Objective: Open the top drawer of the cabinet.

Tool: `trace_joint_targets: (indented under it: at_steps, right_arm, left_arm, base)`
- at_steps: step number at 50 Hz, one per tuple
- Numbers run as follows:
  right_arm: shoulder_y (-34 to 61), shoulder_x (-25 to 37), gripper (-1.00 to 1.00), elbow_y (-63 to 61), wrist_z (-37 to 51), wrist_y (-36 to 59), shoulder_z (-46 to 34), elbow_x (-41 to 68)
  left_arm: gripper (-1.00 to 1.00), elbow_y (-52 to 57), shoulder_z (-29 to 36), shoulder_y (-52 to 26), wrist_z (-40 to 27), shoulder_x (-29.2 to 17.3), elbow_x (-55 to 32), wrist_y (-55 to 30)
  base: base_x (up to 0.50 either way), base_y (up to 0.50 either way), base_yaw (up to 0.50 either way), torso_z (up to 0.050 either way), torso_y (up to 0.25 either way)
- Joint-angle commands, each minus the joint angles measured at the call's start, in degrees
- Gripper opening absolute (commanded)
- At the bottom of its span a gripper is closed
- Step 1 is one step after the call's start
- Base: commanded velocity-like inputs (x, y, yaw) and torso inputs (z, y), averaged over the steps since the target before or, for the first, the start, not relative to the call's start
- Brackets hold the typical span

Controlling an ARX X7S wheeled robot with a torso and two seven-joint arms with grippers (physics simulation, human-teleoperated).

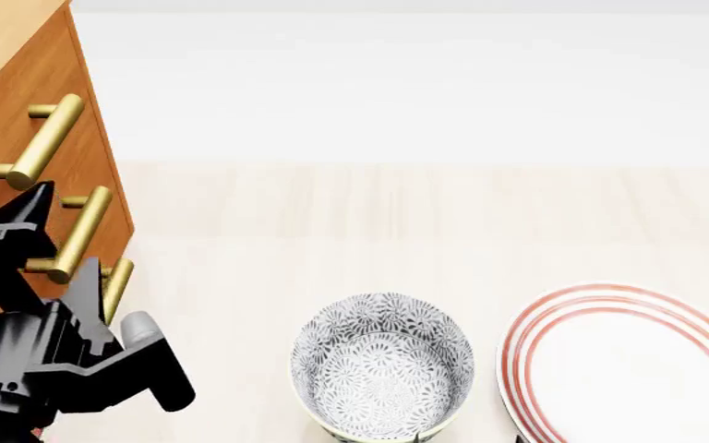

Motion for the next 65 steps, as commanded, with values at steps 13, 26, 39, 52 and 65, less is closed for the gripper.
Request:
trace_joint_targets:
  at_steps: [13, 26, 39, 52, 65]
  right_arm:
    - [0.1, -0.9, 1.0, 0.2, -0.7, -0.6, 0.9, -0.8]
    - [-0.1, -0.5, 1.0, -0.5, -0.4, -0.1, 0.6, -0.4]
    - [0.2, -0.5, 1.0, 0.4, -0.4, -0.7, 0.3, -0.1]
    - [0.2, -0.2, 1.0, 0.3, -0.2, -0.7, 0.0, 0.2]
    - [0.4, -0.1, 1.0, 0.6, 0.0, -0.9, -0.2, 0.5]
  left_arm:
    - [1.0, 1.4, -1.7, -5.1, 5.6, 0.7, 2.4, -0.7]
    - [1.0, -2.3, -3.5, -7.6, 5.6, 3.0, -0.3, -0.2]
    - [1.0, -4.3, -3.3, -8.9, 6.2, 2.7, -1.2, 1.3]
    - [1.0, -7.3, -3.5, -10.4, 5.7, 2.5, -1.4, 2.0]
    - [1.0, -10.5, -3.6, -11.0, 4.7, 2.8, -2.6, 3.6]
  base:
    - [0.0, 0.0, 0.0, 0.0, 0.0]
    - [0.0, 0.0, 0.0, 0.0, 0.0]
    - [0.0, 0.0, 0.0, 0.0, 0.0]
    - [0.0, 0.0, 0.0, 0.0, 0.0]
    - [0.0, 0.0, 0.0, 0.0, 0.0]
